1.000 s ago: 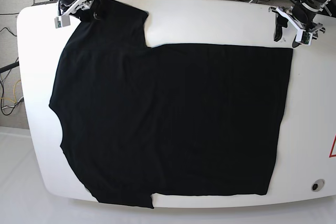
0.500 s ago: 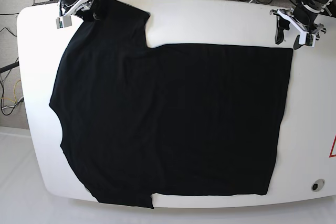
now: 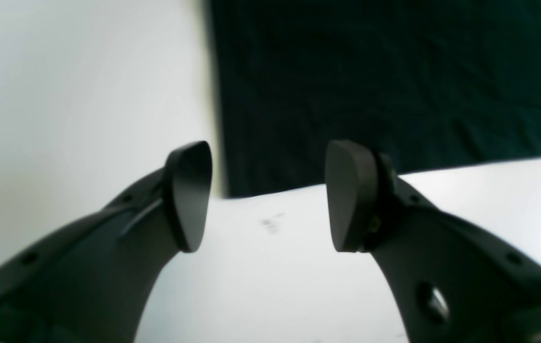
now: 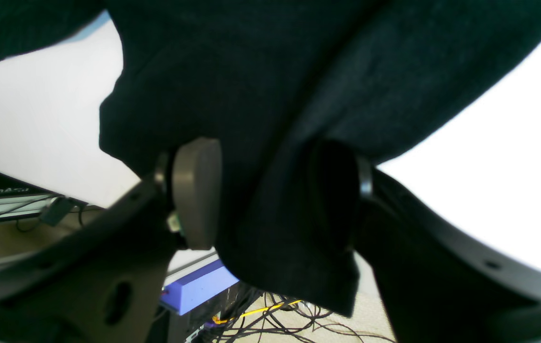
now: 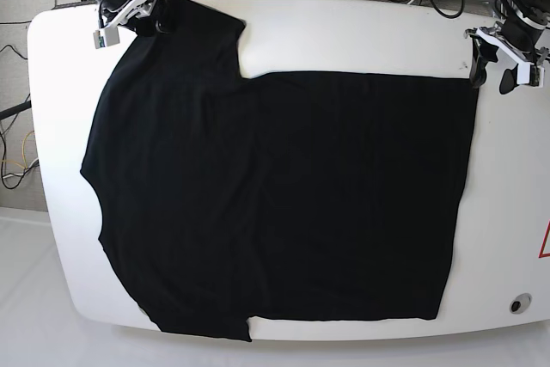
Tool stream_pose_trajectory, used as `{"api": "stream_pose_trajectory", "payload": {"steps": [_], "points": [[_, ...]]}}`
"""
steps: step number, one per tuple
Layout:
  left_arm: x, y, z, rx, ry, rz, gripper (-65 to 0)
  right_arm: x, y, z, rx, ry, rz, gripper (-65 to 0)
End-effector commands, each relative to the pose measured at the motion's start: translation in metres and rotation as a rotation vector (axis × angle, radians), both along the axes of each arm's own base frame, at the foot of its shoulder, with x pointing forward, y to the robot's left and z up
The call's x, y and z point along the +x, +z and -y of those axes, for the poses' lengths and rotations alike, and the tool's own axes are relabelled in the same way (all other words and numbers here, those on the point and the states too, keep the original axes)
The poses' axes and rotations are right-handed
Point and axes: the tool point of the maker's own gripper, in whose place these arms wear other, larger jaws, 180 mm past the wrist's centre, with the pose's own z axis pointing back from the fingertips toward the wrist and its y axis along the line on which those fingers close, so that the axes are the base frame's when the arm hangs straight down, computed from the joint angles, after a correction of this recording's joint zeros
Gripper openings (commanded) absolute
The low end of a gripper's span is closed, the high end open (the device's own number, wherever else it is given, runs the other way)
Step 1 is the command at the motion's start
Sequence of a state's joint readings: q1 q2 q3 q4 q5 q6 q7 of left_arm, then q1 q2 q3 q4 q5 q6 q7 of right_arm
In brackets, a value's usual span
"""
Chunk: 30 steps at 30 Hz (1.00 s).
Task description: Fold the T-shirt properly
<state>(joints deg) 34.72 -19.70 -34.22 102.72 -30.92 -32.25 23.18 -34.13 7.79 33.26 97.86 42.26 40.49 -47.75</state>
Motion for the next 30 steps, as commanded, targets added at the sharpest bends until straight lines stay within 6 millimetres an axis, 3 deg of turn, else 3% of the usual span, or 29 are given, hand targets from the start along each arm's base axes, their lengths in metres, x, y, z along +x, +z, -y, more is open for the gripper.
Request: {"api": "stream_pose_trajectory", "payload": {"steps": [1,9,15,19,30], "points": [[0.008,0.013,-0.001,-0.002,-0.017,0.046,-28.9,-0.01,-0.005,0.003,-0.03,0.022,-0.05,-30.3],[0.017,0.014,-0.013,-0.011,0.01,0.046,-28.8,-0.011,-0.007,0.001,-0.022,0.024,-0.06,-31.0],[0.013,0.01,-0.039,0.001,0.083,0.032,-28.8,-0.014,-0.008,-0.001,-0.018,0.032,-0.074,-32.2],[0.011,0.006,-0.046,0.0,0.1,0.023,-28.7,-0.013,-0.007,-0.003,-0.008,0.03,-0.069,-31.7],[0.01,-0.005,-0.04,-0.018,0.092,0.002,-28.9,-0.007,0.002,-0.009,0.052,0.012,-0.033,-30.8]]}}
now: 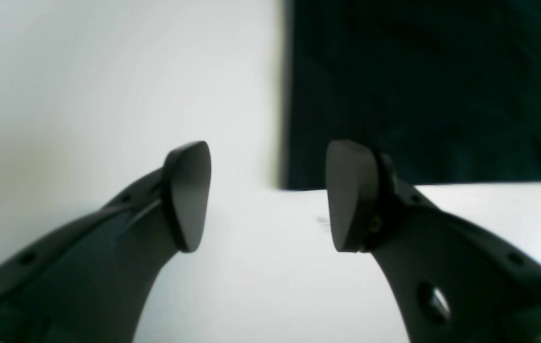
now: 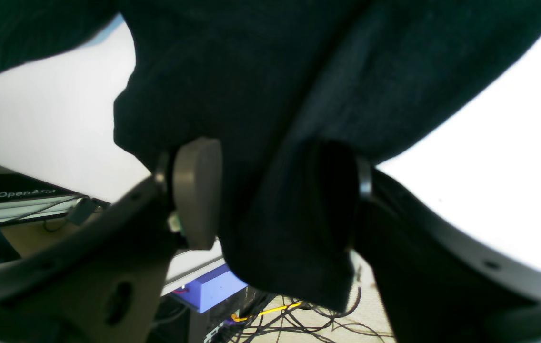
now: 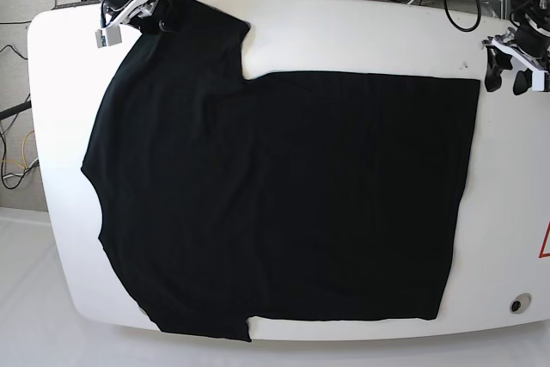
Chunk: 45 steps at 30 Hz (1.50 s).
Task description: Fold the T-shirt properly
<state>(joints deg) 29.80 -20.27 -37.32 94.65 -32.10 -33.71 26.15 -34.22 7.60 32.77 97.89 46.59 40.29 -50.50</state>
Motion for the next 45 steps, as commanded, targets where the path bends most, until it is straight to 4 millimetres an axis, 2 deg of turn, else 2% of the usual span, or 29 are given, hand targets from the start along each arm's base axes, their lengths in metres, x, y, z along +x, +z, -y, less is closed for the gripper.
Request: {"api": "stream_pose_trajectory", "payload": {"steps": [1,3,7,13,15,23,27,31,37,45], "points": [[0.006,0.012,-0.005,0.014,-0.001,0.04,-28.9,-0.006,-0.001,0.001,-0.011,0.013,-0.025,-30.9],[0.007,0.014,-0.005,0.015,-0.004,0.043,-28.9,-0.006,-0.001,0.001,-0.012,0.013,-0.025,-31.2],[0.01,0.019,-0.002,0.012,-0.013,0.064,-28.8,-0.009,-0.005,0.004,-0.037,0.022,-0.039,-38.2],[0.011,0.021,0.002,0.007,-0.023,0.07,-28.7,-0.007,-0.004,0.005,-0.044,0.022,-0.033,-50.9],[0.008,0.016,0.002,0.0,-0.018,0.054,-28.8,-0.005,-0.002,0.003,-0.039,0.027,-0.031,-56.8],[0.007,0.013,0.004,-0.009,-0.019,0.048,-28.8,-0.006,-0.004,0.004,-0.04,0.025,-0.036,-54.8],[0.004,0.009,-0.001,-0.012,0.001,0.034,-28.5,-0.012,-0.01,0.004,-0.038,0.024,-0.064,-46.2],[0.003,0.007,-0.001,-0.019,0.006,0.03,-28.4,-0.012,-0.012,0.004,-0.036,0.02,-0.066,-41.5],[0.003,0.004,0.0,-0.021,0.003,0.021,-28.5,-0.012,-0.014,0.001,-0.025,0.015,-0.07,-41.5],[0.003,0.0,0.0,-0.026,0.005,0.01,-28.4,-0.011,-0.015,-0.001,-0.019,0.015,-0.069,-47.8]]}}
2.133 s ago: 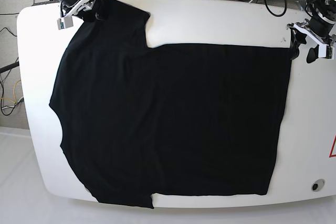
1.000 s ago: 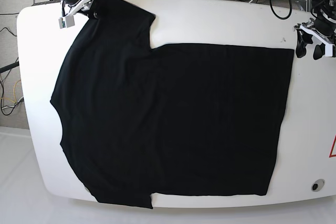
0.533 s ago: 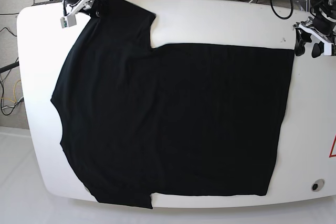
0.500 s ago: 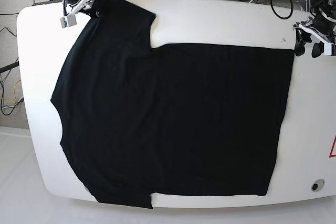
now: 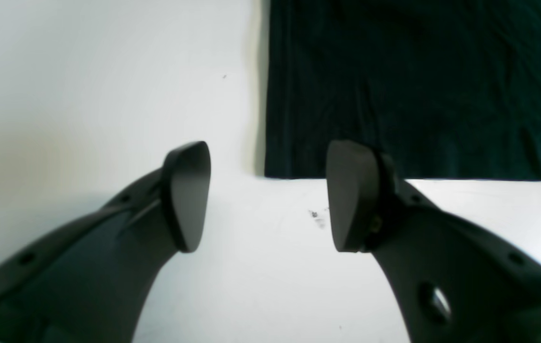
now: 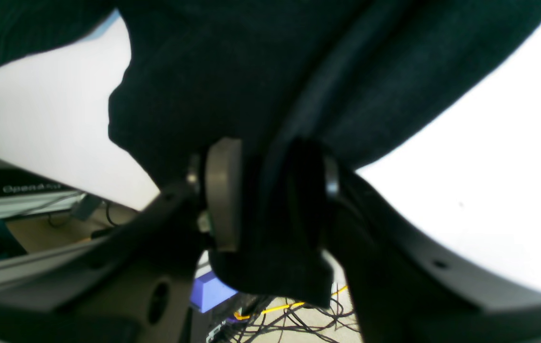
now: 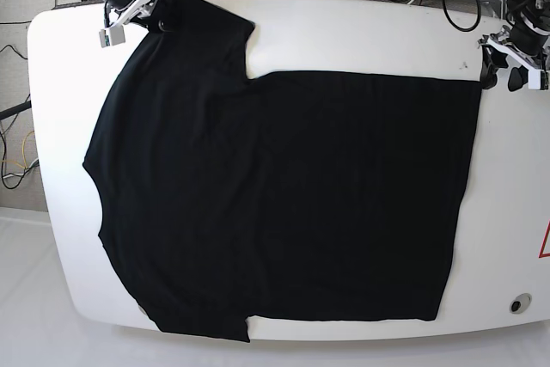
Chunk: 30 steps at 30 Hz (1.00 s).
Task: Fold the T-shirt properly
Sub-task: 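Hold the shirt edges with both grippers, adjusting the right grip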
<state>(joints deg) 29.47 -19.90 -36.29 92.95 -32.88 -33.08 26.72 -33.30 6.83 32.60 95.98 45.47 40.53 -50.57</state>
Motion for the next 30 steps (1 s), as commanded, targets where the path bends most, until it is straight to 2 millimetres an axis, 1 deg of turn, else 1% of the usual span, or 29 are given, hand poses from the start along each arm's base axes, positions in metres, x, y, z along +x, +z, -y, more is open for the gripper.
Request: {"api": "stream_pose_trajectory", "payload": {"steps": [1,2,7,20,22,30], "points": [[0.005,0.011,-0.004,0.014,-0.011,0.029,-28.3,-0.009,-0.004,0.002,-0.031,0.023,-0.04,-51.0],[0.003,0.01,-0.005,0.019,-0.01,0.023,-28.1,-0.008,-0.002,0.002,-0.032,0.024,-0.032,-54.3],[0.003,0.009,-0.004,0.018,-0.011,0.019,-27.7,-0.006,-0.001,0.002,-0.033,0.028,-0.026,-64.6],[0.001,-0.009,-0.008,-0.063,0.031,-0.014,-27.7,-0.007,-0.001,-0.001,-0.029,0.035,-0.029,-65.0],[-0.003,-0.014,-0.011,-0.124,0.062,-0.016,-28.1,-0.008,-0.001,-0.002,-0.018,0.026,-0.03,-65.0],[-0.002,-0.02,-0.013,-0.166,0.078,-0.017,-28.3,-0.008,-0.001,-0.002,-0.018,0.026,-0.03,-65.0]]}}
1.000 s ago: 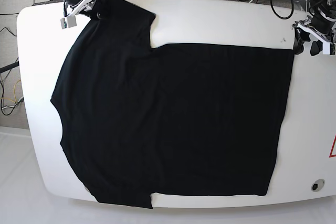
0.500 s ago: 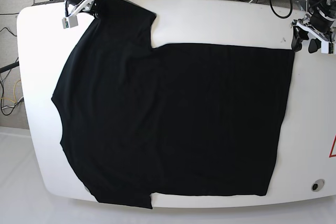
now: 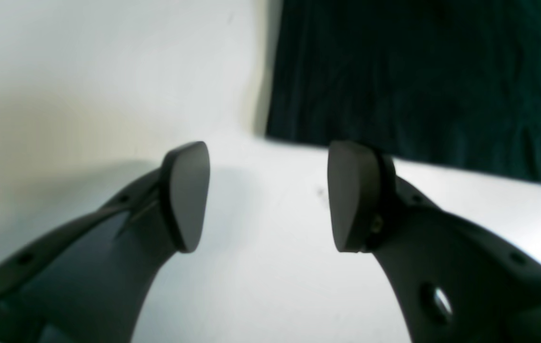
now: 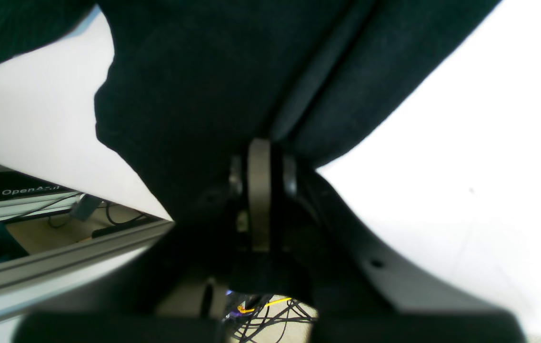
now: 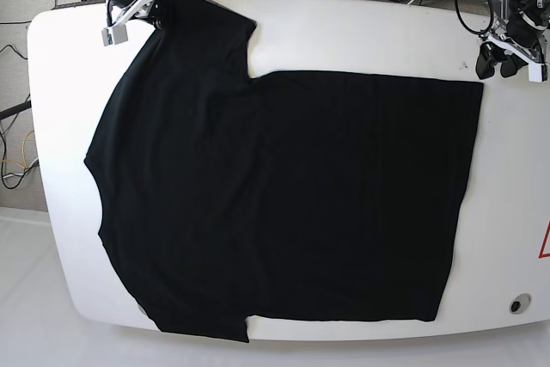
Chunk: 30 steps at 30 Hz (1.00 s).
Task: Fold the T-shirt properly
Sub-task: 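Hold the shirt edges with both grippers, adjusting the right grip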
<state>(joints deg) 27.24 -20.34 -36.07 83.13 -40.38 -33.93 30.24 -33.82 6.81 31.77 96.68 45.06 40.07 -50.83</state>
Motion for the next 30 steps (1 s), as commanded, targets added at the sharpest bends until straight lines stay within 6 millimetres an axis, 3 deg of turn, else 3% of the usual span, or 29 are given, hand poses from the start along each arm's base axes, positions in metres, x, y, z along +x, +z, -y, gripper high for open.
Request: {"api": "stream_pose_trajectory", "payload": {"steps": [1,20,30], "points": [[0.009,0.012,-0.004,0.009,-0.002,0.052,-28.6,-0.005,-0.001,0.002,-0.015,0.014,-0.018,-65.0],[0.008,0.002,-0.007,0.015,0.011,0.031,-30.0,-0.007,-0.003,0.001,-0.015,0.016,-0.027,-65.0],[0.016,-0.002,0.009,-0.019,-0.028,0.02,-31.0,-0.006,-0.004,0.0,-0.017,0.023,-0.028,-65.0]]}}
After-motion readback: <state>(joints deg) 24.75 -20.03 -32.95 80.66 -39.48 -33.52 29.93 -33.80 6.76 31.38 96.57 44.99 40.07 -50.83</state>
